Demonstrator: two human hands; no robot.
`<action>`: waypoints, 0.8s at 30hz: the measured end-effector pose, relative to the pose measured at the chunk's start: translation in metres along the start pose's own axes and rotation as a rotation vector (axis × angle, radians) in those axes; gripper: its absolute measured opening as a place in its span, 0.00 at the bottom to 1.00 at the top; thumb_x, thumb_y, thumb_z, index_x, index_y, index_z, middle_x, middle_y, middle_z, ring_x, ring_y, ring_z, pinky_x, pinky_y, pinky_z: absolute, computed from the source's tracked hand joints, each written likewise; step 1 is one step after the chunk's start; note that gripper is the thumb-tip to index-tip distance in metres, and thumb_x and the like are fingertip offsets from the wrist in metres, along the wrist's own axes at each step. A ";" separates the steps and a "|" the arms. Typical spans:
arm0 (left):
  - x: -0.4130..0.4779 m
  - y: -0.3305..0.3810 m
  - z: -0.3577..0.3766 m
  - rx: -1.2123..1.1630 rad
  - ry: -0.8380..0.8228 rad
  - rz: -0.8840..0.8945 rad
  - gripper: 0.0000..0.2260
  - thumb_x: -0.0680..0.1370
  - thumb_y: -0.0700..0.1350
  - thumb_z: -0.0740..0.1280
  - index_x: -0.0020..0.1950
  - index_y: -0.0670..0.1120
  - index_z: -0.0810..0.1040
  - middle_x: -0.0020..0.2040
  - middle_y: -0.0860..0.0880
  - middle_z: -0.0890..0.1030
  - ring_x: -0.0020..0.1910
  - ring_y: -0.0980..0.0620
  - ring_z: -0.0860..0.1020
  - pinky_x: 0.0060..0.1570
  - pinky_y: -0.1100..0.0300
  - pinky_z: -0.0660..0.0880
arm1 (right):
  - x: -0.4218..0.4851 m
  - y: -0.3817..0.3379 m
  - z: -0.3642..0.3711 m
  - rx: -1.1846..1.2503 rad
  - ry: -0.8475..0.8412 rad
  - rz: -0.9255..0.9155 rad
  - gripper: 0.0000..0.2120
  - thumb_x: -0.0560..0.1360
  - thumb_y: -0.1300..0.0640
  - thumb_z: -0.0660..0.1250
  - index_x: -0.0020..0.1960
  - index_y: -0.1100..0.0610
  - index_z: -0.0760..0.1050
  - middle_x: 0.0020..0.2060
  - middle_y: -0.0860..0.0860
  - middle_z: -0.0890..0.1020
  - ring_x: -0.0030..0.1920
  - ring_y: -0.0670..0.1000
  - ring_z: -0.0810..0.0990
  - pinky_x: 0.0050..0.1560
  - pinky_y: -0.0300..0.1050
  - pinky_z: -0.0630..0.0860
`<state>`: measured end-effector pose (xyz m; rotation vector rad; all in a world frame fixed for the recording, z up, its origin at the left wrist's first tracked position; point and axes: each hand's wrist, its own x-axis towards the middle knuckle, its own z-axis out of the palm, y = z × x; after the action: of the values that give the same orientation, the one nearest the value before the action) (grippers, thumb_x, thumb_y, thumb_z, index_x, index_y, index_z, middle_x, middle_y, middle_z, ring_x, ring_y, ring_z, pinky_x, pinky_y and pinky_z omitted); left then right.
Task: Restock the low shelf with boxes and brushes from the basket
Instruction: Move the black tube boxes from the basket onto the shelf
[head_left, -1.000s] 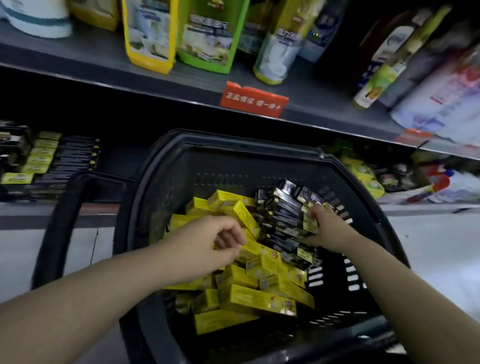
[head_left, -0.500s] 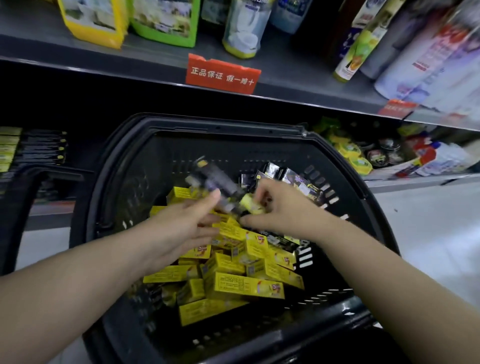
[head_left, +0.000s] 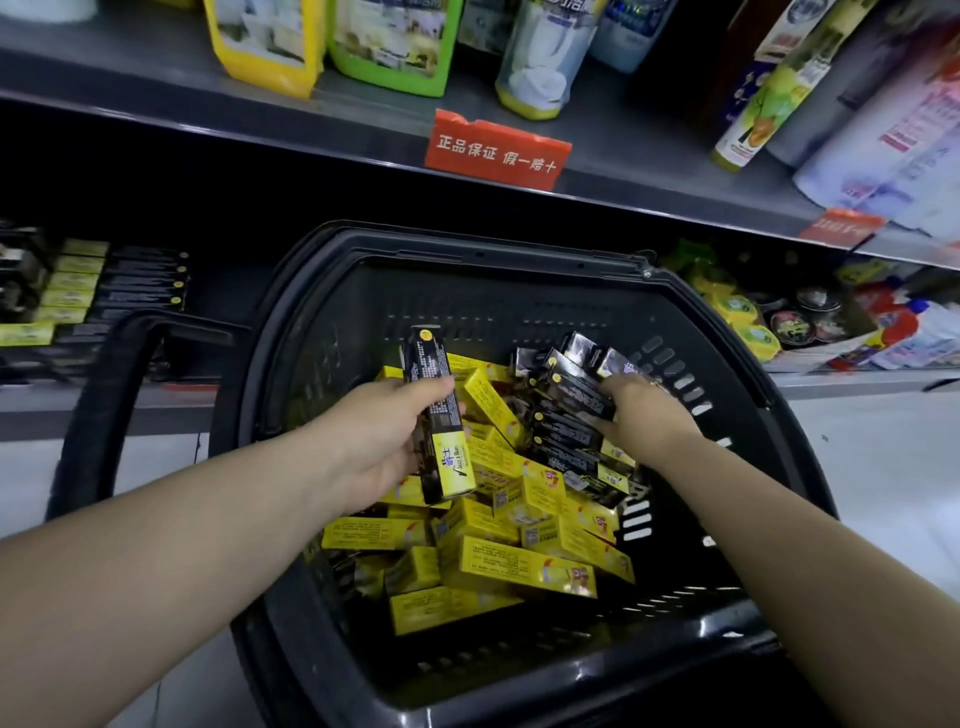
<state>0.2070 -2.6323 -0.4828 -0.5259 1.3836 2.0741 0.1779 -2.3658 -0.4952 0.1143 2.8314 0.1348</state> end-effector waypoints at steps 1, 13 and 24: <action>0.001 0.000 0.000 0.002 0.001 0.002 0.03 0.78 0.44 0.64 0.49 0.44 0.74 0.46 0.43 0.82 0.41 0.47 0.81 0.36 0.54 0.76 | -0.003 -0.004 -0.006 0.023 0.020 -0.025 0.14 0.74 0.50 0.68 0.56 0.54 0.75 0.52 0.54 0.77 0.50 0.56 0.78 0.45 0.45 0.75; -0.003 0.001 0.001 -0.009 0.016 0.027 0.10 0.76 0.43 0.67 0.55 0.42 0.78 0.48 0.42 0.83 0.40 0.46 0.81 0.39 0.53 0.79 | -0.063 -0.103 -0.053 0.920 -0.245 -0.318 0.09 0.72 0.51 0.70 0.51 0.47 0.75 0.45 0.44 0.77 0.47 0.48 0.79 0.51 0.44 0.77; 0.004 0.000 -0.005 0.055 0.071 -0.002 0.14 0.70 0.38 0.72 0.55 0.44 0.78 0.46 0.44 0.83 0.44 0.46 0.81 0.37 0.55 0.75 | -0.008 -0.004 -0.006 0.119 -0.189 0.005 0.30 0.76 0.57 0.65 0.74 0.57 0.56 0.71 0.58 0.64 0.68 0.58 0.68 0.65 0.49 0.69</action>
<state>0.2040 -2.6365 -0.4869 -0.5822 1.4761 2.0271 0.1836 -2.3707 -0.4877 0.1512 2.6490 -0.0420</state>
